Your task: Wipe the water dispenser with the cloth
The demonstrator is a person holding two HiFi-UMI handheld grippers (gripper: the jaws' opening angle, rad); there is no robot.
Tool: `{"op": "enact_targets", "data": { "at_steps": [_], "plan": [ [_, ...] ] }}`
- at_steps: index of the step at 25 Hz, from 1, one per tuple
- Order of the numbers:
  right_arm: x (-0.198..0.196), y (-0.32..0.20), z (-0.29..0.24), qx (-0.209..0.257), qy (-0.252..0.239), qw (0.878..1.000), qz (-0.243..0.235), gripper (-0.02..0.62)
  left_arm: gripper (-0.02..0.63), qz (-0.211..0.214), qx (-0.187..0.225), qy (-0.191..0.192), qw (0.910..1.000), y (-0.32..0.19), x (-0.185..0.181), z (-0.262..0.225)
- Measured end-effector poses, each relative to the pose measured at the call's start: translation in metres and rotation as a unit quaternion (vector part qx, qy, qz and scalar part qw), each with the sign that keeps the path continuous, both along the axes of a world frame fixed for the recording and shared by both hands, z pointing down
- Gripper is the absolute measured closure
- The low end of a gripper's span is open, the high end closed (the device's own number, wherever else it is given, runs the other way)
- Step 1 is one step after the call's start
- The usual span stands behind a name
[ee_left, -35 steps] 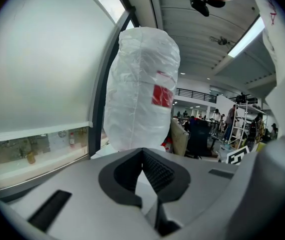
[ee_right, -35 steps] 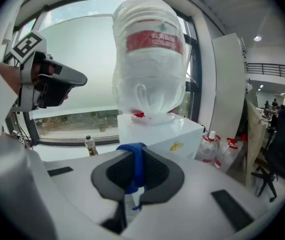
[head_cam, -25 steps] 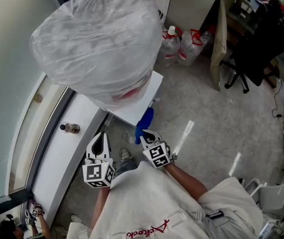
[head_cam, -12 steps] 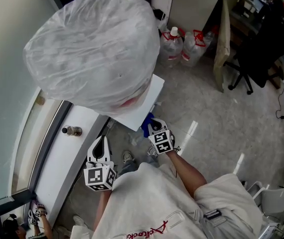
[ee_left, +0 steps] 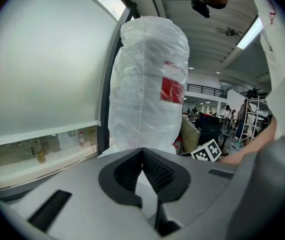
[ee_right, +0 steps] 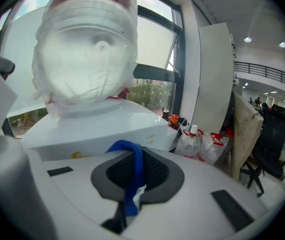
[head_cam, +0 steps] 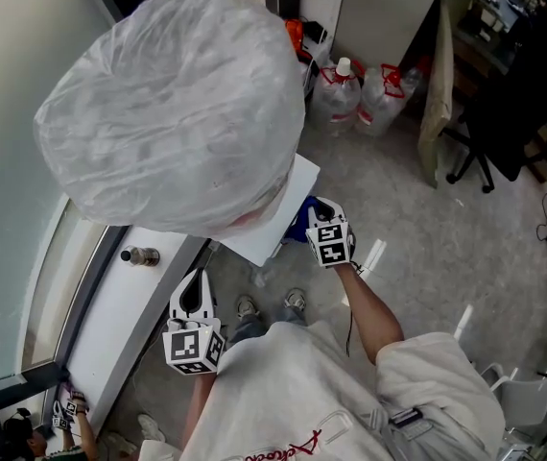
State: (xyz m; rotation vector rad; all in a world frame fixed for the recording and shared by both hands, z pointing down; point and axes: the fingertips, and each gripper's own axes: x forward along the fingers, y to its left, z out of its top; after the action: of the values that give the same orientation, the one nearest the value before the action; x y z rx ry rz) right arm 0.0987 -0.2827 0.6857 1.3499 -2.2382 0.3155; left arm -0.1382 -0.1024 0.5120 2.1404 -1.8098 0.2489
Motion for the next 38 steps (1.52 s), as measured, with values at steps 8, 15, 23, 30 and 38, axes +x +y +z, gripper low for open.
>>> {"op": "enact_targets", "data": {
  "at_steps": [8, 15, 23, 30, 38],
  "plan": [
    [0.030, -0.046, 0.002, -0.005, 0.003, 0.999, 0.032, 0.572, 0.595, -0.007, -0.004, -0.004, 1.0000, -0.002, 0.006, 0.000],
    [0.029, -0.034, -0.004, -0.002, -0.010, 0.999, 0.037, 0.572, 0.595, 0.001, -0.002, -0.009, 1.0000, -0.002, 0.007, 0.000],
    [0.019, 0.017, -0.050, 0.040, -0.046, 0.998, 0.020, 0.572, 0.595, 0.036, 0.017, -0.007, 0.9992, -0.001, 0.026, -0.009],
    [0.009, 0.051, -0.120, 0.103, -0.064, 0.993, 0.002, 0.572, 0.595, 0.081, 0.041, -0.002, 0.9959, 0.001, 0.052, -0.020],
    [0.014, 0.069, -0.162, 0.143, -0.074, 0.987, -0.005, 0.572, 0.595, 0.099, 0.068, 0.005, 0.9927, 0.008, 0.075, -0.031]
  ]
}}
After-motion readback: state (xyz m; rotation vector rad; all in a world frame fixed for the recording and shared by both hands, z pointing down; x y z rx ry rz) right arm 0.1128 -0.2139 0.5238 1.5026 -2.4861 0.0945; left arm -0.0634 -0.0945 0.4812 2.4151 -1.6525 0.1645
